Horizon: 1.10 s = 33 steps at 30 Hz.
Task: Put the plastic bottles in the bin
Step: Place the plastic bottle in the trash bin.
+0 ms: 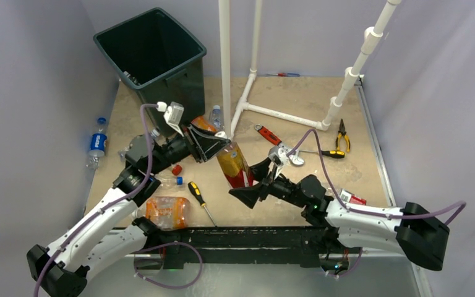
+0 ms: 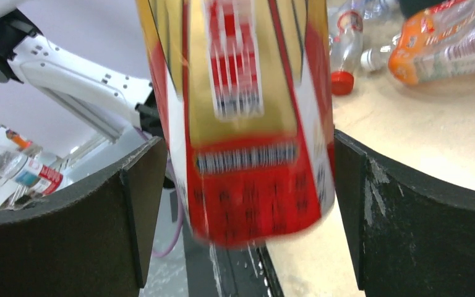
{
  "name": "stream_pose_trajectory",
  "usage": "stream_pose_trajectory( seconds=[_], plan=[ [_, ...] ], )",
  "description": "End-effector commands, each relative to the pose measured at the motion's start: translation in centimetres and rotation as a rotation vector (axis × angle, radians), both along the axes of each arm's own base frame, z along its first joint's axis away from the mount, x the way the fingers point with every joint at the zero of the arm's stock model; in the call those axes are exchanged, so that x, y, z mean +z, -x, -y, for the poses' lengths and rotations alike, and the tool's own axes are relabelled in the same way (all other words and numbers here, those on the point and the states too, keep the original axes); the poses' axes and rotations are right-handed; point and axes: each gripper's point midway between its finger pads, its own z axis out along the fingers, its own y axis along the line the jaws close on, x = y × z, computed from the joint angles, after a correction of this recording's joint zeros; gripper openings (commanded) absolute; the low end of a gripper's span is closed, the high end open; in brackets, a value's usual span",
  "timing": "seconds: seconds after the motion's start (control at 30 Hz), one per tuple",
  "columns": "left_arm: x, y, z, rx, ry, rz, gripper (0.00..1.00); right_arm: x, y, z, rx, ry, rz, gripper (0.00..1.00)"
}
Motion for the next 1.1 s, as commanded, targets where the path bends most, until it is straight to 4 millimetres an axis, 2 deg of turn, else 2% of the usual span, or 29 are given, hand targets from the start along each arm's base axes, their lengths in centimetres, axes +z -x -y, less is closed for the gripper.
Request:
stream_pose_trajectory(
  seconds=[0.0, 0.2, 0.37, 0.43, 0.53, 0.7, 0.8, 0.9, 0.97, 1.07],
  plan=[
    [5.7, -0.4, -2.2, 0.129, -0.029, 0.190, 0.00, 0.3, 1.3, 0.5, 0.046, 0.033, -0.013, 0.99],
    [10.4, -0.9, -4.8, 0.275, -0.074, 0.340, 0.00, 2.0, 1.9, 3.2, -0.003, 0.038, 0.011, 0.99],
    [16.2, -1.8, -9.9, 0.560, -0.096, 0.505, 0.00, 3.3, 1.4, 5.9, -0.104, 0.029, 0.020, 0.99],
    [18.6, -2.0, -11.9, 0.673, -0.102, 0.581, 0.00, 3.0, 0.9, 6.8, -0.157, 0.029, 0.000, 0.99],
    [20.8, -3.1, -14.3, 0.840, -0.121, 0.635, 0.00, 1.9, -0.3, 7.9, -0.244, 0.034, -0.055, 0.99],
    [23.7, -6.7, -18.0, 1.159, -0.153, 0.615, 0.00, 0.4, -1.1, 8.2, -0.295, 0.034, -0.131, 0.99],
    [24.9, -9.3, -18.7, 1.304, -0.212, 0.603, 0.00, 0.1, -1.6, 8.2, -0.316, 0.047, -0.150, 0.99],
    [24.6, -13.3, -18.9, 1.433, -0.309, 0.477, 0.00, -0.4, -2.1, 8.0, -0.340, 0.076, -0.172, 0.99],
    [24.2, -16.0, -18.5, 1.447, -0.374, 0.411, 0.00, -1.2, -2.4, 8.0, -0.356, 0.106, -0.200, 0.99],
    [24.0, -18.5, -18.9, 1.459, -0.343, 0.371, 0.00, -2.6, -2.2, 7.8, -0.346, 0.155, -0.238, 0.99]
  ],
)
